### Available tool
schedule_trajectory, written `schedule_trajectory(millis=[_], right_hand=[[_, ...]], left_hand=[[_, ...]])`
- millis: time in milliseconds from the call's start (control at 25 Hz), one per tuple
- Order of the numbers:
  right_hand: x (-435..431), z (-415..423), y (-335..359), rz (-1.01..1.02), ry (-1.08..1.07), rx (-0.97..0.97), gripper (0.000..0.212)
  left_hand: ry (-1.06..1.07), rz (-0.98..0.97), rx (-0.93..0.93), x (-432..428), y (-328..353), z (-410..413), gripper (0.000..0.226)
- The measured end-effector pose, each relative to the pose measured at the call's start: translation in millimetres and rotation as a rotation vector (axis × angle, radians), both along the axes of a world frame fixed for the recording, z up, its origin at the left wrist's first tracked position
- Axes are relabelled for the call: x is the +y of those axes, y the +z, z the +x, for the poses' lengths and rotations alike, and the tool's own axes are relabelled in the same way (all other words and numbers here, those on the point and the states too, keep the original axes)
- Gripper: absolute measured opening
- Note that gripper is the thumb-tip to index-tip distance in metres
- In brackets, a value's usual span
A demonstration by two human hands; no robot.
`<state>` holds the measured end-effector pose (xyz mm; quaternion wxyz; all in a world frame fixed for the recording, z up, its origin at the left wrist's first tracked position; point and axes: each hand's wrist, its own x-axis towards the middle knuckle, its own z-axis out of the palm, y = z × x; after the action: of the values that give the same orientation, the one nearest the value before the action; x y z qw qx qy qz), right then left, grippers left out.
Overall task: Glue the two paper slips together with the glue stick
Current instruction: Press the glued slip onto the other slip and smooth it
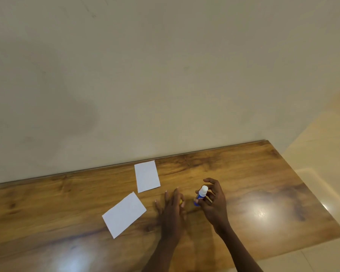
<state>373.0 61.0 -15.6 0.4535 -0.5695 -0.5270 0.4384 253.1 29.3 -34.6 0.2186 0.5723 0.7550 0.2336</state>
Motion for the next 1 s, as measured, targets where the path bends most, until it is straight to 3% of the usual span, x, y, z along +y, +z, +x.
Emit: schedule_trajectory(millis=[200,320,480,560,680,800,880,1000], right_hand=[[-2.8,-2.1,-6.5,0.030,0.031,-0.099,0.055],[-7.1,1.0,-7.5,0.033,0.043,-0.132,0.060],[-13.6,7.6,5.0,-0.040,0.043,-0.005,0.055],[-23.0,11.3,15.9,-0.019,-0.062,0.050,0.059],[-28.4,3.4,50.8,0.321,-0.295,-0.183,0.056],[-8.8,-45.9,75.3,0.609,-0.165,-0.367,0.031],[9.4,-93.5,75.5,0.410,-0.002,-0.393,0.021],[32.4,-144.2,44.9,-0.147,0.221,-0.630,0.039]], left_hand=[[-0.063,-0.022,0.070,-1.3,-1.6,1.3,0.059],[-0.067,-0.033,0.031,-0.8,1.2,-1.3,0.053],[-0.141,-0.084,-0.078,-1.0,6.2,-10.1,0.058],[-0.171,-0.074,-0.176,-1.3,9.2,-17.9,0.060],[-0.130,0.006,-0.306,-7.2,13.8,-42.6,0.056],[-0.044,0.072,-0.256,-17.9,12.7,-80.3,0.051],[0.056,0.087,-0.233,-23.6,14.1,-107.1,0.048],[0.117,0.078,-0.114,-37.7,10.1,-149.3,0.048]])
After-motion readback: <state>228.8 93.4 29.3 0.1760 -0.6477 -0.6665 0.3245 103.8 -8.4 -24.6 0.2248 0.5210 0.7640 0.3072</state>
